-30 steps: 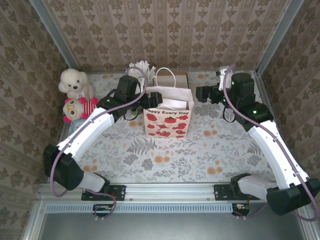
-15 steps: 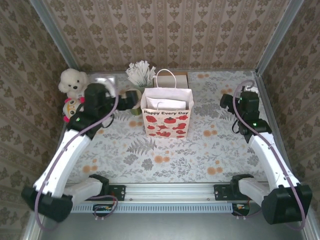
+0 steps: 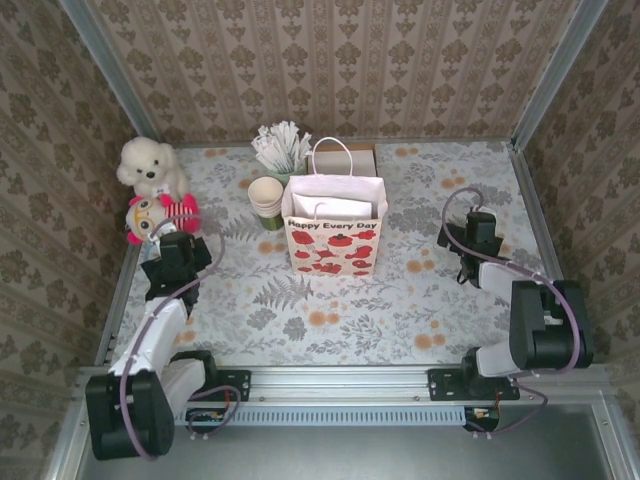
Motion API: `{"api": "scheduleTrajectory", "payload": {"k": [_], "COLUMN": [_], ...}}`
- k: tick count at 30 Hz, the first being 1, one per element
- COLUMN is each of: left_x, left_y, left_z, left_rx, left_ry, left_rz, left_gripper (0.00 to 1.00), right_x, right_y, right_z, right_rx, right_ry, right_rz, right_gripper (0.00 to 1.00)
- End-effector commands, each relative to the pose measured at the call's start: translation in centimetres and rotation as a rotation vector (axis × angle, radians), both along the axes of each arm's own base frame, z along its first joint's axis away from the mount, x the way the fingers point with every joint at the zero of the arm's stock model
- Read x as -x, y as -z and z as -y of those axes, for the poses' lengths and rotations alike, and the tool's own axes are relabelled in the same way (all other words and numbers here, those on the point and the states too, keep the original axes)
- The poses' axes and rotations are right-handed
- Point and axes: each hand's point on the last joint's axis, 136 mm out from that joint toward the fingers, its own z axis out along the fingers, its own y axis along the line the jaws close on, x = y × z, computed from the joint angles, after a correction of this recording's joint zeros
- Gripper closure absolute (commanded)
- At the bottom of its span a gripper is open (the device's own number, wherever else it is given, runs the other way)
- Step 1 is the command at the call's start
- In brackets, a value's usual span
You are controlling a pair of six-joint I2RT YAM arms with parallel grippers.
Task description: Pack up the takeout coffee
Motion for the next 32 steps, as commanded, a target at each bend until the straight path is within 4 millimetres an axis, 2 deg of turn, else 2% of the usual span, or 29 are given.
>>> {"api": "scheduleTrajectory", "payload": {"k": [1,4,7,9,10,14,15,16,19,21,32], "left_x": [-3.4,-5.2,-6.6,-7.5,-8.0,-8.4,-8.4,-8.3,-9.1,-9.2,-9.2], "left_y": [-1.4,-0.7,0.1,-0.4,-0.7,1.4,2.0,1.6,2.0,2.4,2.3], "left_z": [1.4,3.2,4.2,4.8,5.1,6.6,6.6,6.5,5.1,5.9,5.6], "left_rx": [-0.002,-0.002,-0.027,-0.036,-0.052,-0.056,-0.068,-0.089,-0.101,-0.126,-0.126], "left_ry": [0.137,0.262,0.337,0.383,0.4,0.481,0.48,0.477,0.375,0.382,0.37], "left_rz": [0.158,0.19,0.21,0.24,0.272,0.278,0.291,0.325,0.251,0.206,0.212], "left_gripper": [0.0,0.0,0.0,0.0,0.0,0.0,0.0,0.0,0.0,0.0,0.0], "right_x": [-4.0,-3.7,-2.8,-2.4,-2.5,-2.6,-2.6,-2.6,-2.6,-2.6,-2.6], "right_y": [-3.4,-3.5,-3.8,-3.0,-3.1,-2.8,-2.8,-2.8,-2.8,-2.8,-2.8], "right_z": [-2.2,-3.2,-4.8,-5.5,-5.7,-5.2,-5.2,-5.2,-5.2,-5.2,-5.2], "right_rx": [-0.006,-0.009,0.026,0.059,0.076,0.105,0.105,0.107,0.105,0.105,0.106], "right_ry": [-0.159,-0.219,-0.297,-0.318,-0.316,-0.272,-0.271,-0.269,-0.271,-0.272,-0.273], "right_rz": [0.166,0.186,0.268,0.301,0.329,0.28,0.282,0.281,0.281,0.283,0.28], "right_gripper": [0.0,0.0,0.0,0.0,0.0,0.0,0.0,0.0,0.0,0.0,0.0]}}
